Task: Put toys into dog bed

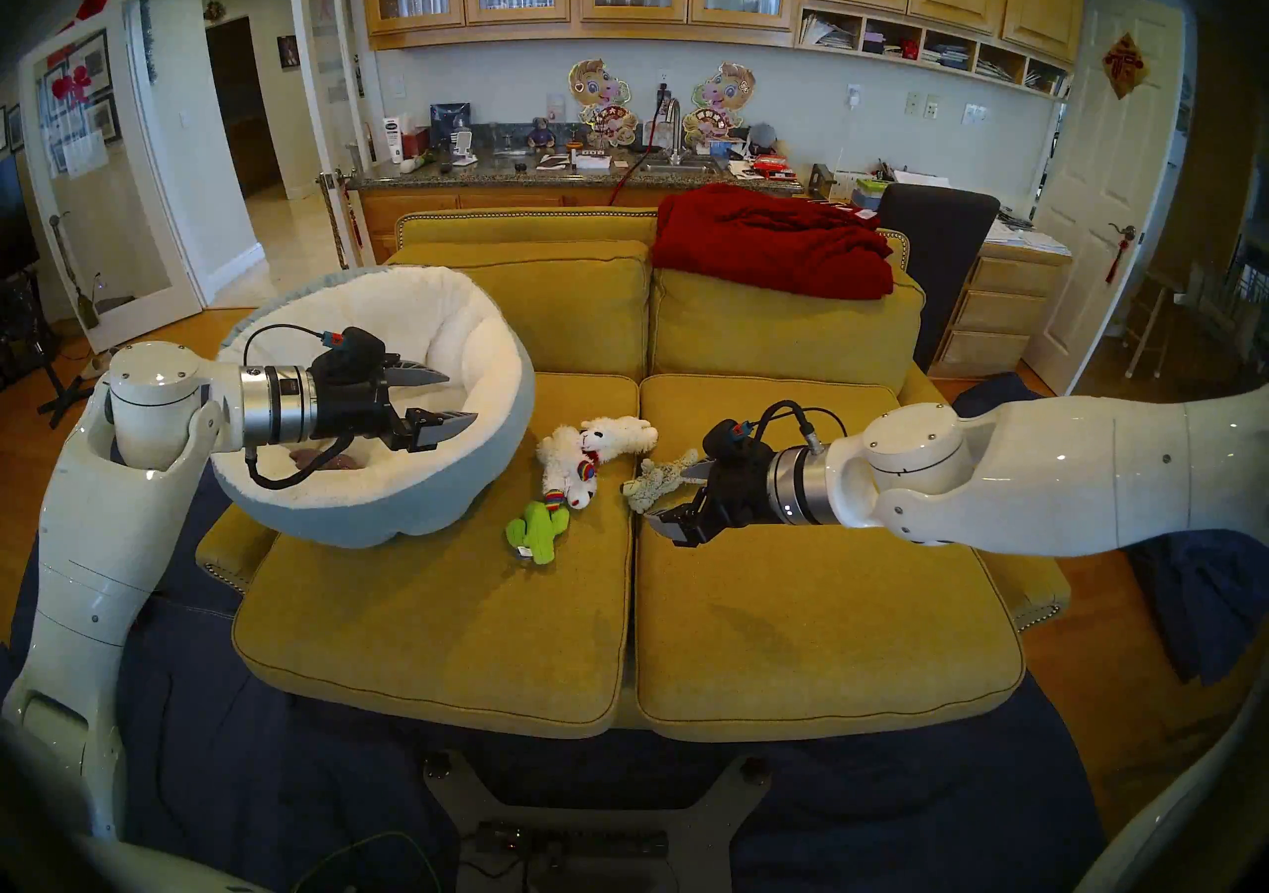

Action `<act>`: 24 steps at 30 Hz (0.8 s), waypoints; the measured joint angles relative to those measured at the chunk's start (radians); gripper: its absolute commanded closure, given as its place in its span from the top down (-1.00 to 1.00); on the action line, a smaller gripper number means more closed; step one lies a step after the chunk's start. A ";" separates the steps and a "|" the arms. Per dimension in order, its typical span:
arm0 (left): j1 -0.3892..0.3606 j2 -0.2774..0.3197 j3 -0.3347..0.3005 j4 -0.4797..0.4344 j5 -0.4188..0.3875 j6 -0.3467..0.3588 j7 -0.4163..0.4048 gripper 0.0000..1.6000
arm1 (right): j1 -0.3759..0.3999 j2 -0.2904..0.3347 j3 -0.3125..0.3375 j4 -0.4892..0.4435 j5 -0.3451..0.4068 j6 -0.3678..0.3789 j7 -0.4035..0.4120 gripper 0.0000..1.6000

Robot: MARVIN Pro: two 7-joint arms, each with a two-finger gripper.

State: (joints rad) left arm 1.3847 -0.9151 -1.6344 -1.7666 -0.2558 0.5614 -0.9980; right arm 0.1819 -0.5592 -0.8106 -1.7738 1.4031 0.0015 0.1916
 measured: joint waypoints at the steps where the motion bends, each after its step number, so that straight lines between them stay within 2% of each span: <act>1: 0.000 0.000 0.000 0.000 0.000 0.000 0.000 1.00 | -0.011 -0.013 0.007 0.019 0.000 -0.001 0.010 1.00; 10: 0.000 0.000 0.000 0.000 0.000 0.000 0.001 1.00 | -0.084 -0.111 0.052 0.144 0.003 -0.011 0.072 1.00; 24: 0.000 0.001 0.000 0.000 0.000 -0.001 0.001 1.00 | -0.186 -0.264 0.083 0.349 0.025 -0.029 0.126 1.00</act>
State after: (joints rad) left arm 1.3850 -0.9145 -1.6345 -1.7668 -0.2561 0.5607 -0.9968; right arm -0.0045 -0.8232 -0.7278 -1.4244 1.4276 -0.0274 0.3177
